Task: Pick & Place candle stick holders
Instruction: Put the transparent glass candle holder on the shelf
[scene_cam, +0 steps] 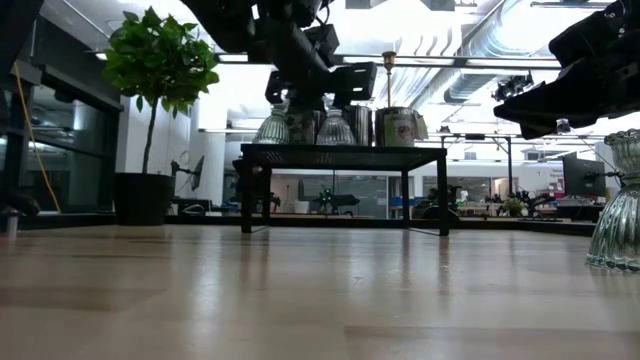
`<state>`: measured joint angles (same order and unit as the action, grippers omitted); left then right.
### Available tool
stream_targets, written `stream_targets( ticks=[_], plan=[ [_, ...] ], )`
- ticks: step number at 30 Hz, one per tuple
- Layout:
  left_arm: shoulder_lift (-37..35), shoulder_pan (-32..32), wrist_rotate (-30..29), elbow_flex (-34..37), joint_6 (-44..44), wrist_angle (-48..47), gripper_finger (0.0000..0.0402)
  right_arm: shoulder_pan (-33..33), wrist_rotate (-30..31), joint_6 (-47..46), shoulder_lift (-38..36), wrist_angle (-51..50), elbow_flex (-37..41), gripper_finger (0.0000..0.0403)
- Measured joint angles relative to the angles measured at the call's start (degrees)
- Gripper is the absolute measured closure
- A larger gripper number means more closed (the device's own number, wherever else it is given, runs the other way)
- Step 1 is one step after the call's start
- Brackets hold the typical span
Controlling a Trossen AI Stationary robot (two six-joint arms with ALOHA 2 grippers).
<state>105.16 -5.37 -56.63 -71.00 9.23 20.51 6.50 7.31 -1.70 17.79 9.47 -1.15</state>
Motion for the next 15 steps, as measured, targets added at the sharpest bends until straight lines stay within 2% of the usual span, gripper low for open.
stream_targets(
  ticks=[15],
  plan=[
    [0.0, 0.0, 0.5, 0.0, -0.4, 0.0, 0.0224, 0.0, 0.0, 0.0, 0.0, 0.0, 0.0, 0.0304]
  ],
)
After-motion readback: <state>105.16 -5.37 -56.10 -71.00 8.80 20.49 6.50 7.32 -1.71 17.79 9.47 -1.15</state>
